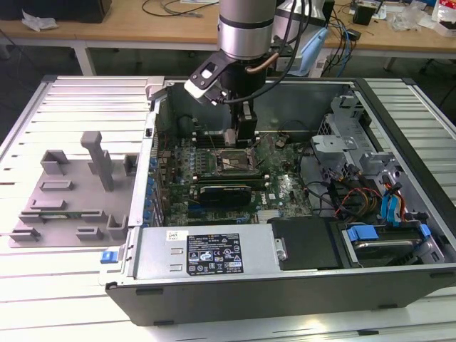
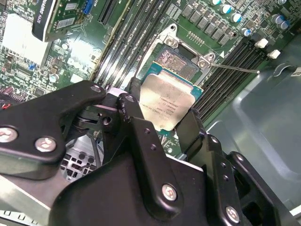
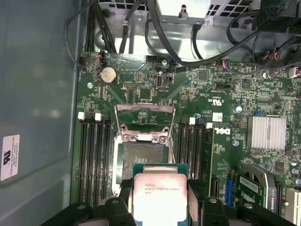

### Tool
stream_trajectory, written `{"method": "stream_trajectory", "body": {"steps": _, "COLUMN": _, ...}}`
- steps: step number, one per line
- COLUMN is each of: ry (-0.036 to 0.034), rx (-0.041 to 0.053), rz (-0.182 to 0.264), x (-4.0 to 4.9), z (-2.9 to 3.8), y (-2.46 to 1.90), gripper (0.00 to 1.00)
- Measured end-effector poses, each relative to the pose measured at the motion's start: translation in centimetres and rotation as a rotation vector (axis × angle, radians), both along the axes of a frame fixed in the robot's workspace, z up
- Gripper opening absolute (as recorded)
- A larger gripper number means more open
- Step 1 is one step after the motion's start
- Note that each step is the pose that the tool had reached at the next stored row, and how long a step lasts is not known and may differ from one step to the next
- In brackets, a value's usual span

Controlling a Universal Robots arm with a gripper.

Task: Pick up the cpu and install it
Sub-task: 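Place the cpu into insertion slot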

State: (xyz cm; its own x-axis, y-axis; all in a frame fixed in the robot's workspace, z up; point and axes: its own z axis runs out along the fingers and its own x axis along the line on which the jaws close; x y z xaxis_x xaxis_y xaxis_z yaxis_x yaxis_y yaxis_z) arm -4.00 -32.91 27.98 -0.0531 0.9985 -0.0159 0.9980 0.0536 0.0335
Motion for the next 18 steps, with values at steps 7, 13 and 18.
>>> {"method": "stream_trajectory", "body": {"steps": 7, "ry": 0.0, "rx": 0.0001, "rz": 0.0, "x": -0.01, "z": -0.52, "y": 0.0, "gripper": 0.55}}
{"method": "stream_trajectory", "body": {"steps": 13, "ry": 0.0, "rx": 0.0, "rz": 0.0, "x": -0.01, "z": -0.88, "y": 0.0, "gripper": 0.55}}
{"method": "stream_trajectory", "body": {"steps": 18, "ry": 0.0, "rx": 0.0001, "rz": 0.0, "x": -0.01, "z": -1.07, "y": 0.0, "gripper": 0.55}}
